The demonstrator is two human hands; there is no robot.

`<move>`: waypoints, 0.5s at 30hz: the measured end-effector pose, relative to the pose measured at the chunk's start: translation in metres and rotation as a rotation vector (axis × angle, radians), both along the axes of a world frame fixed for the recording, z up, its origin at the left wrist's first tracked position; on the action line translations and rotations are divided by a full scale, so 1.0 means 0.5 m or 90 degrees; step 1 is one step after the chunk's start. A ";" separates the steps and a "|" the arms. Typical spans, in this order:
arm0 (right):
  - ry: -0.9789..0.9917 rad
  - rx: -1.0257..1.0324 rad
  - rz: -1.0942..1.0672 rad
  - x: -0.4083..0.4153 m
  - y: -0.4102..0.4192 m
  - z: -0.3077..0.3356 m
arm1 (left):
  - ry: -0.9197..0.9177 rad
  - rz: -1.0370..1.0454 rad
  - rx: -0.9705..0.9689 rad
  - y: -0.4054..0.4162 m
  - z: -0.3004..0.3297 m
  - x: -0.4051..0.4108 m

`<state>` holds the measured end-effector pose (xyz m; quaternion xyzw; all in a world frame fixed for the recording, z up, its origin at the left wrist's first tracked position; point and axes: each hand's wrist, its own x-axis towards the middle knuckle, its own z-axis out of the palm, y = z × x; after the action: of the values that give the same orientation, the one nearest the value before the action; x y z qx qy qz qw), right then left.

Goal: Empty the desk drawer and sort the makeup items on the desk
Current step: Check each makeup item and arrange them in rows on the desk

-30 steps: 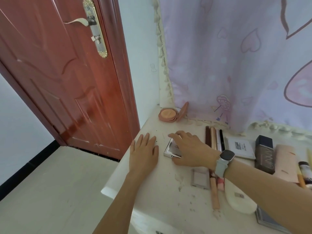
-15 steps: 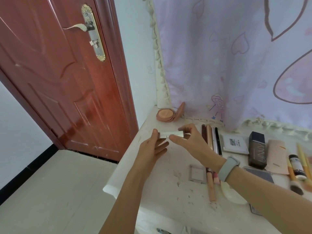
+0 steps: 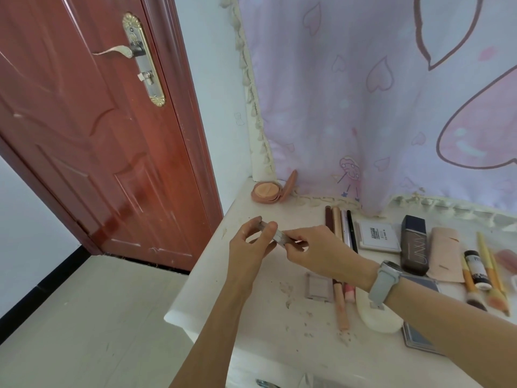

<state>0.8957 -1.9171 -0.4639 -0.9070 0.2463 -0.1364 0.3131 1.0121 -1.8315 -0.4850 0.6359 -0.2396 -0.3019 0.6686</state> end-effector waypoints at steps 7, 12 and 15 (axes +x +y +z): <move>0.071 -0.067 0.000 -0.001 0.001 0.007 | -0.138 -0.025 0.078 0.002 0.002 0.004; 0.091 -0.130 -0.002 0.007 -0.003 0.018 | -0.154 -0.017 0.096 0.000 0.005 0.006; 0.096 -0.152 0.008 0.011 -0.002 0.020 | -0.145 -0.023 0.094 0.000 0.007 0.007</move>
<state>0.9011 -1.9182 -0.4538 -0.9469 0.2458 -0.0944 0.1844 1.0159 -1.8314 -0.4817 0.7091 -0.3027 -0.2564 0.5830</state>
